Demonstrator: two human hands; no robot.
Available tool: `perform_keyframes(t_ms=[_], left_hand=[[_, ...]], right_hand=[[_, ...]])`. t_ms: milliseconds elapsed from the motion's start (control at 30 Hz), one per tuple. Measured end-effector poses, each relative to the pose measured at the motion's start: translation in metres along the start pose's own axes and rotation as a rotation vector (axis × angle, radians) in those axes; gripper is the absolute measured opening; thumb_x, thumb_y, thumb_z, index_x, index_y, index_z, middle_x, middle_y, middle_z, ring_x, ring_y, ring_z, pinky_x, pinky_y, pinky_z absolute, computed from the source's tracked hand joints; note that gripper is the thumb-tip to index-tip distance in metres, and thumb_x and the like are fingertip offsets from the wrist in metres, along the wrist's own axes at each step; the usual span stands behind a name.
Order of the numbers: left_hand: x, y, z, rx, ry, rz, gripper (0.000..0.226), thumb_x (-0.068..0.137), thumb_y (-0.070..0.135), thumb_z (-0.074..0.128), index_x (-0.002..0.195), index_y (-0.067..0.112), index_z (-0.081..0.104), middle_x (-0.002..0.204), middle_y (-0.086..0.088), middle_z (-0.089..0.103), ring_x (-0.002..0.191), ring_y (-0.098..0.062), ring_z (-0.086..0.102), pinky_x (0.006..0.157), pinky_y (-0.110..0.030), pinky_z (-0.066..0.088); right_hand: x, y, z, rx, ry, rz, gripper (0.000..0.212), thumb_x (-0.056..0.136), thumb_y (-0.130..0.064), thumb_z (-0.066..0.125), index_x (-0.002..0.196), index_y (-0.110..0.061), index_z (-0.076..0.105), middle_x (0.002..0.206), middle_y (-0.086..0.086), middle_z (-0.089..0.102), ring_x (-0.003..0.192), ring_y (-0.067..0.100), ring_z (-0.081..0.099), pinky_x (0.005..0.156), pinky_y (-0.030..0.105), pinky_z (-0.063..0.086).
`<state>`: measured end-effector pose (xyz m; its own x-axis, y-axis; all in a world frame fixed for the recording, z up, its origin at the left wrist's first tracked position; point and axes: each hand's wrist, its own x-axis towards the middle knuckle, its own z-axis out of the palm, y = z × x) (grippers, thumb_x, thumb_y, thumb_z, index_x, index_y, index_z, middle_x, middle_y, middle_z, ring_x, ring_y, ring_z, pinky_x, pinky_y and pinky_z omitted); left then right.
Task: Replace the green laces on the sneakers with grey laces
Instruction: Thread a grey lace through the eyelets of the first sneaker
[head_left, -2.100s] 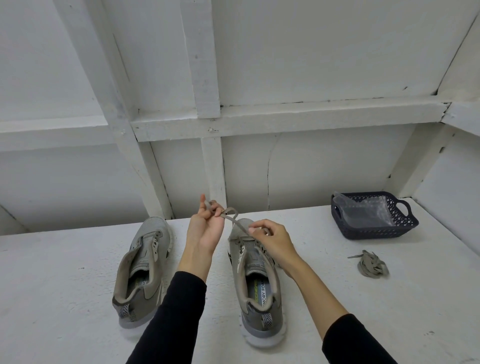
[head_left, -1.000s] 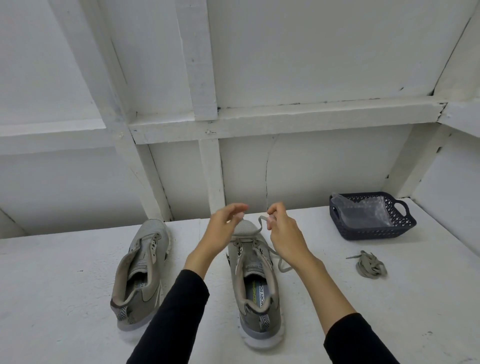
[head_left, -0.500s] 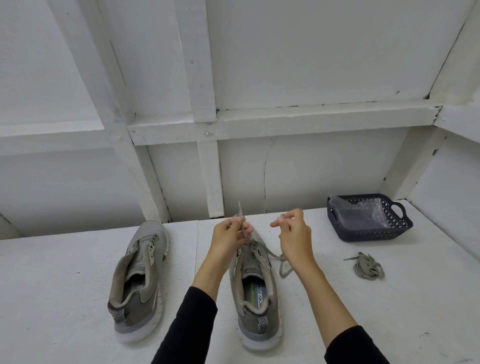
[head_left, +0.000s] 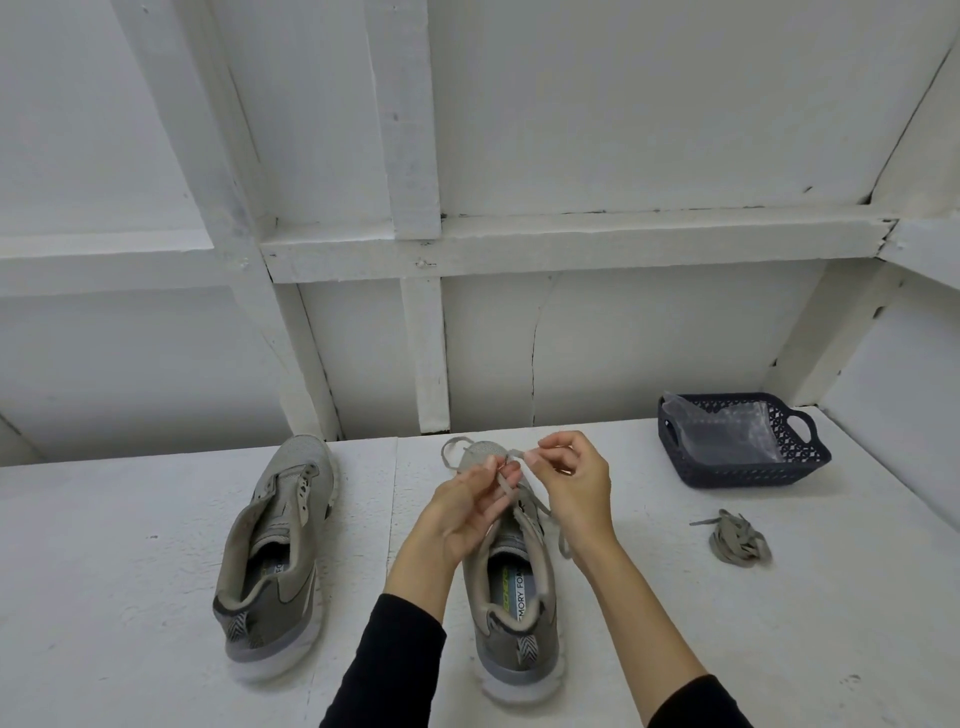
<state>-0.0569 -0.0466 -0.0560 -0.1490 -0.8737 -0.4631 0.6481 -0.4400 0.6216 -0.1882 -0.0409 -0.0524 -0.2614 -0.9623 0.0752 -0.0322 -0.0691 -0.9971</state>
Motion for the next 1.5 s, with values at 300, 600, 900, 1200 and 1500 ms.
perform_keyframes(t_ms=[300,600,900,1200,1500], left_hand=[[0.001,0.005,-0.002,-0.165,0.034,-0.08,0.012,0.097,0.012,0.055,0.091,0.008,0.064,0.075,-0.007,0.074,0.063,-0.013,0.072,0.1,-0.039,0.044],[0.006,0.008,-0.001,-0.101,0.006,-0.138,0.012,0.098,0.008,0.051,0.096,0.005,0.062,0.078,-0.008,0.075,0.071,-0.015,0.073,0.108,-0.037,0.041],[0.005,0.015,0.002,-0.08,-0.078,-0.08,0.016,0.097,0.014,0.055,0.105,0.014,0.069,0.088,-0.006,0.069,0.086,-0.015,0.067,0.1,-0.04,0.047],[0.015,0.016,0.002,-0.047,-0.029,-0.052,0.027,0.104,0.018,0.041,0.107,0.009,0.066,0.066,0.003,0.061,0.056,-0.006,0.063,0.087,-0.031,0.049],[0.018,0.032,0.0,1.532,-0.05,0.54,0.037,0.106,0.031,0.033,0.079,0.015,0.052,0.087,-0.006,0.059,0.08,-0.022,0.053,0.067,-0.027,0.039]], right_hand=[[-0.006,0.012,-0.005,-0.036,-0.056,0.047,0.02,0.077,-0.009,0.079,0.082,-0.011,0.06,0.079,0.003,0.067,0.077,0.015,0.066,0.073,0.031,0.056],[-0.007,0.013,-0.003,-0.088,-0.078,0.013,0.019,0.073,-0.012,0.083,0.07,-0.011,0.064,0.065,-0.004,0.066,0.066,0.007,0.062,0.066,0.025,0.052],[-0.009,0.019,-0.008,-0.123,-0.065,-0.003,0.005,0.082,-0.018,0.076,0.082,-0.015,0.072,0.082,-0.002,0.071,0.081,0.014,0.066,0.072,0.023,0.053],[-0.01,0.023,-0.013,-0.08,-0.042,0.095,0.006,0.09,-0.017,0.066,0.085,-0.019,0.069,0.087,-0.004,0.07,0.086,0.012,0.063,0.072,0.019,0.05],[0.0,0.024,-0.022,0.005,0.031,0.205,0.02,0.1,-0.016,0.048,0.094,-0.019,0.067,0.089,0.001,0.066,0.082,0.015,0.06,0.073,0.028,0.05]])
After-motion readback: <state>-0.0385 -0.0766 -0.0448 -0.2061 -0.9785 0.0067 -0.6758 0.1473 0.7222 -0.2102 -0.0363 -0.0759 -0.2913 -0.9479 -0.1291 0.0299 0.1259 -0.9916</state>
